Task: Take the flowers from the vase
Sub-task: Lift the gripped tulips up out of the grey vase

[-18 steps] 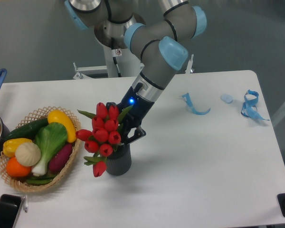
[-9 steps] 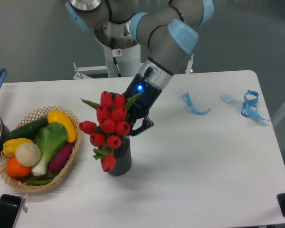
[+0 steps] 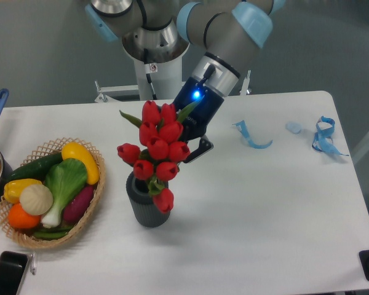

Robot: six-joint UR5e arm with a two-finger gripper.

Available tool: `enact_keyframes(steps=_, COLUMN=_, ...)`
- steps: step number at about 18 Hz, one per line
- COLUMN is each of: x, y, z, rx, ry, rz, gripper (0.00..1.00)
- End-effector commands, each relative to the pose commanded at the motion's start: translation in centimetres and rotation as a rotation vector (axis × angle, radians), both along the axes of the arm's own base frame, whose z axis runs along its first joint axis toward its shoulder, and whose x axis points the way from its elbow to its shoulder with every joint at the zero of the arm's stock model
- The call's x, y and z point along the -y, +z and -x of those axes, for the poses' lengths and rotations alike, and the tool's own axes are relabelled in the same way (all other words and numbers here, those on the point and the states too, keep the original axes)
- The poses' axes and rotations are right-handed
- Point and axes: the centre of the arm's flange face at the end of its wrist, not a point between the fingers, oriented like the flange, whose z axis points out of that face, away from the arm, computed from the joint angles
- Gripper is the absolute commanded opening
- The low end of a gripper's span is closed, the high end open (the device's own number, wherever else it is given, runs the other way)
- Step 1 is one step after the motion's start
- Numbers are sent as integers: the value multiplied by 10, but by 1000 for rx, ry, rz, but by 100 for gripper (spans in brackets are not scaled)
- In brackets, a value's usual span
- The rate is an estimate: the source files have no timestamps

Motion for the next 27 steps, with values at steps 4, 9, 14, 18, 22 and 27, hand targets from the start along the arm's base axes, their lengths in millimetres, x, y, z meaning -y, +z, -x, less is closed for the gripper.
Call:
enact_keyframes(steps=4, x=5, y=10, z=6, rx=54, ry=32, rz=-14, gripper=44)
enact_keyframes(steps=9, x=12, y=32, z=16, rx=87, ry=72, rz=-36, gripper=44)
enact_keyframes(steps=14, x=17, y=41, z=22, rx=183, ry=119, rz=-36, gripper=44)
enact_keyframes(steps=18, x=25, y=59, z=36, rx=150, ry=140, rz=-58, gripper=44)
enact_keyframes(steps=22, x=29, y=53, z=73, rx=71, ry=146, rz=-65, gripper=44)
enact_keyframes(steps=27, x=67, y=31, z=127, rx=-68, ry=183, rz=-53, gripper=44)
